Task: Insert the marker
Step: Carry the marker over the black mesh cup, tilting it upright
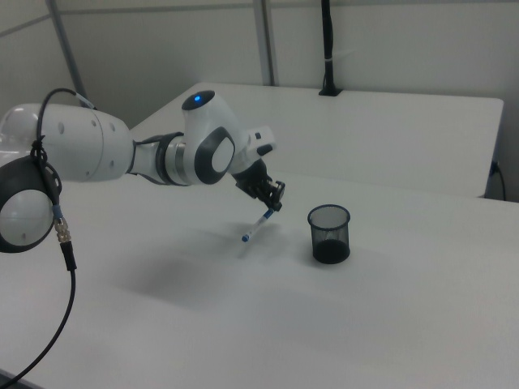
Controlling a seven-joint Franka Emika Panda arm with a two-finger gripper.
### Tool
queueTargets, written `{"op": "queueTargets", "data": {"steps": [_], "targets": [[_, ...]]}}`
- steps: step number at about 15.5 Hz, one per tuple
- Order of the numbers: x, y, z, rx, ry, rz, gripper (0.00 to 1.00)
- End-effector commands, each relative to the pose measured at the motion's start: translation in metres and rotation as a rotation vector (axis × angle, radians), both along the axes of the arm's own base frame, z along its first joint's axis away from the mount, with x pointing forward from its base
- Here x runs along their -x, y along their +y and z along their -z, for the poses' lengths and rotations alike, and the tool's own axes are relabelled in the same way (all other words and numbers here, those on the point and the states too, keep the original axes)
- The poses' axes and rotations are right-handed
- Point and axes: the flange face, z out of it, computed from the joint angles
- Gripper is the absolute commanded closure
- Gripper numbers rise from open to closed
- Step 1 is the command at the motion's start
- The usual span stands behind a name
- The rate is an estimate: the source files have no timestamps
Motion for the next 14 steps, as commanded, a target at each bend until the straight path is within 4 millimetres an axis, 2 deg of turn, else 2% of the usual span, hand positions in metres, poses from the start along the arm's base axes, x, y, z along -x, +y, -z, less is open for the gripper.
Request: {"op": "queueTargets", "data": {"steps": [1,3,5,7,11,14], "targets": [[0.009,-0.016,-0.055,0.003,-0.097,0.027,0.89],[0.012,-0.026,-0.085,0.003,-0.161,0.037,0.89],[0.015,-0.037,-0.103,0.005,-0.205,0.049,0.89],[0.017,-0.057,-0.115,0.015,-0.278,0.062,0.88],[0.021,-0.098,-0.128,0.043,-0.408,0.088,0.88],[0.027,-0.117,-0.124,0.069,-0.482,0.091,0.88]]}}
